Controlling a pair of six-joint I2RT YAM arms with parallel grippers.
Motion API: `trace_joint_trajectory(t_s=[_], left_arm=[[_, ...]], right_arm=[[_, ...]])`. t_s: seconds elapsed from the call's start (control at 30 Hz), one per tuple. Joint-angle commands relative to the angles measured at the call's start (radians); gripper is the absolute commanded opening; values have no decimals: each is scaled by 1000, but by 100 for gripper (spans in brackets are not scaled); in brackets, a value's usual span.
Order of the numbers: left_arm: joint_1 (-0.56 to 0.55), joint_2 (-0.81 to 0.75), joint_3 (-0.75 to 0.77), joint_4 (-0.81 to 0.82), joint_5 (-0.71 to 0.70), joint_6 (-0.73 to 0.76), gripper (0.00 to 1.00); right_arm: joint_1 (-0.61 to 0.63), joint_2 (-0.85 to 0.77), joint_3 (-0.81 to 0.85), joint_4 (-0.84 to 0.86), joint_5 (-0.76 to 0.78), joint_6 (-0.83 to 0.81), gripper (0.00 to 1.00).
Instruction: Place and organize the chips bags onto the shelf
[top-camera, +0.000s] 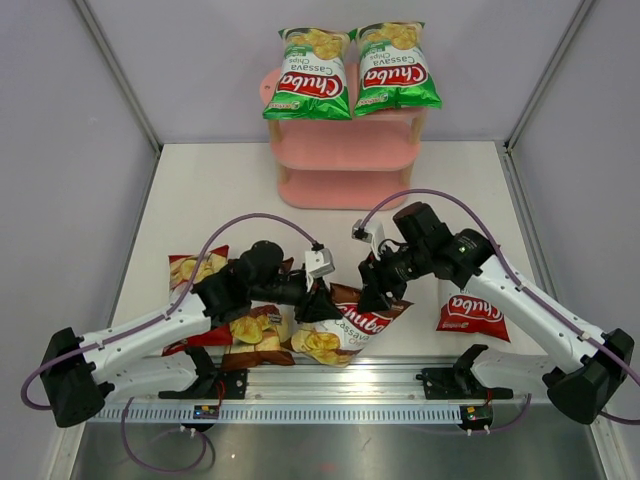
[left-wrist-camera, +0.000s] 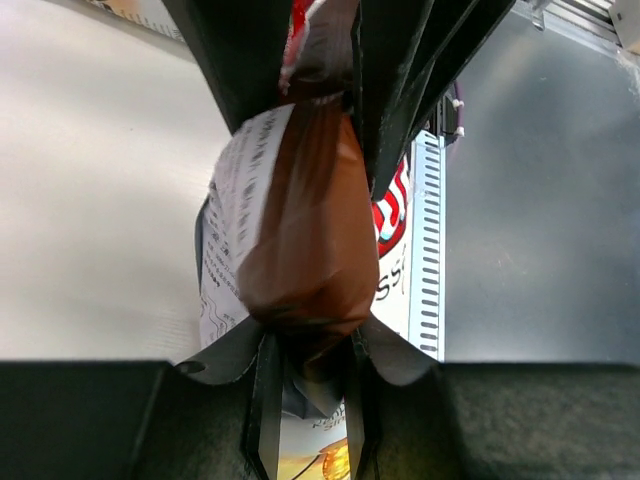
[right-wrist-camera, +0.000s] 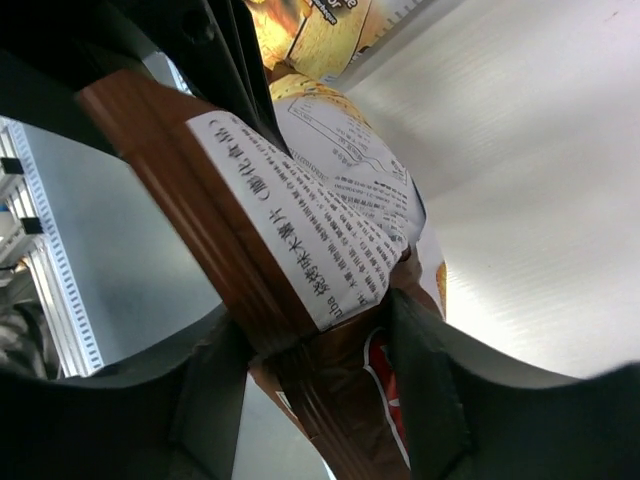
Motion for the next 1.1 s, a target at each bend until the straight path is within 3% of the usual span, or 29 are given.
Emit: trace_joint_trajectory(t_s=[0.0, 0.07, 0.1, 0.17, 0.27, 0.3, 0.33, 0.4, 0.57, 0.63, 0.67, 0.7, 0.8, 0.93, 1.0, 1.07], left_arm=[[34, -2, 104, 147, 45, -25, 0], [45, 3, 112, 138, -4, -46, 3], [46, 3, 112, 135, -71, -61, 10], [51, 7, 116, 111, -124, -78, 17], [55, 23, 141, 51, -211, -112, 30], [55, 24, 155, 40, -246, -139, 39], [55, 23, 158, 31, -265, -150, 56], [54, 9, 167, -3, -315, -184, 71], [55, -49, 210, -151, -437, -221, 90], [55, -86, 247, -211, -558, -262, 98], [55, -98, 263, -285, -601, -284, 99], [55, -107, 279, -334, -729, -325, 99], [55, -147, 314, -478, -866, -354, 99], [55, -296, 239, -572, -949, -324, 99], [55, -344, 205, -619, -1082, -372, 99], [55, -399, 196, -638, -1066, -388, 99]], right_arm=[[32, 20, -13, -4, -49, 2, 55], [34, 7, -13, 2, -33, 8, 47], [34, -12, -8, 4, -3, 11, 26], [34, -32, -3, 10, 43, 17, 1], [34, -71, 1, 20, 111, 34, 0], [34, -84, 1, 20, 129, 43, 0], [34, -91, 3, 23, 140, 49, 0], [34, -107, 3, 30, 183, 60, 0], [34, -128, 15, 45, 266, 143, 0], [34, -127, 23, 57, 304, 181, 0], [32, -127, 24, 63, 320, 209, 0], [31, -128, 33, 65, 358, 226, 0], [32, -142, 29, 124, 416, 308, 0], [31, -179, 18, 151, 576, 433, 0], [29, -229, -2, 169, 612, 495, 0], [29, -344, -98, 227, 581, 609, 0]])
